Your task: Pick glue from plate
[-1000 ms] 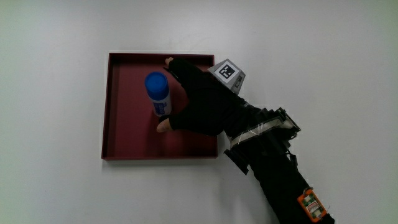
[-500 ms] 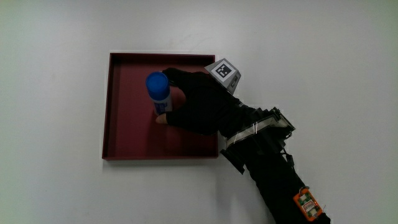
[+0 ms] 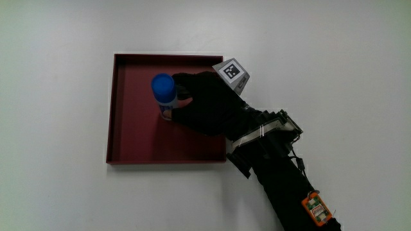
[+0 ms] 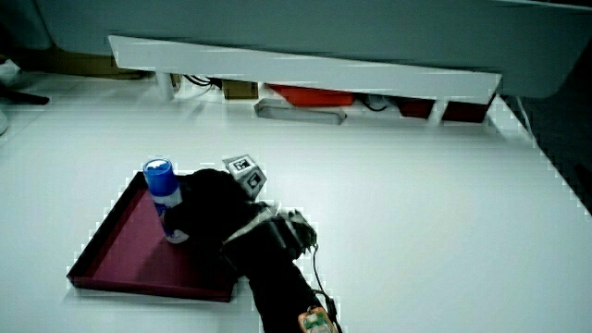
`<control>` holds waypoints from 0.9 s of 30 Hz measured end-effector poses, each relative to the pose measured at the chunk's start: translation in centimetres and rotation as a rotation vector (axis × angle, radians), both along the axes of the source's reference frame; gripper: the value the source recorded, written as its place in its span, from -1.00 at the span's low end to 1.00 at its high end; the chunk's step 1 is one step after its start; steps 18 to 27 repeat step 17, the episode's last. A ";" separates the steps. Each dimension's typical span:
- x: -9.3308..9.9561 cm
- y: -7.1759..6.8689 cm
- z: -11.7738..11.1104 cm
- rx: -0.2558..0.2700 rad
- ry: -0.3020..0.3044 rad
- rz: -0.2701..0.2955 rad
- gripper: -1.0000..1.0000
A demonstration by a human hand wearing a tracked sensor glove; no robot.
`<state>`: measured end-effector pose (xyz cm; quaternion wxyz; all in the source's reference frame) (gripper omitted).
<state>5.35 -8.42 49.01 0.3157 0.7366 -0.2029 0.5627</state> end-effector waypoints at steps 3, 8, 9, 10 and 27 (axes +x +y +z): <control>0.4 -0.1 -0.3 -0.009 -0.041 0.008 1.00; 1.9 -0.4 -2.7 0.023 -0.084 0.014 1.00; 2.4 -0.5 -3.2 0.010 -0.098 0.020 1.00; 2.8 -0.5 -3.8 -0.003 -0.113 0.026 1.00; 6.2 -0.8 -7.0 0.005 -0.152 0.073 1.00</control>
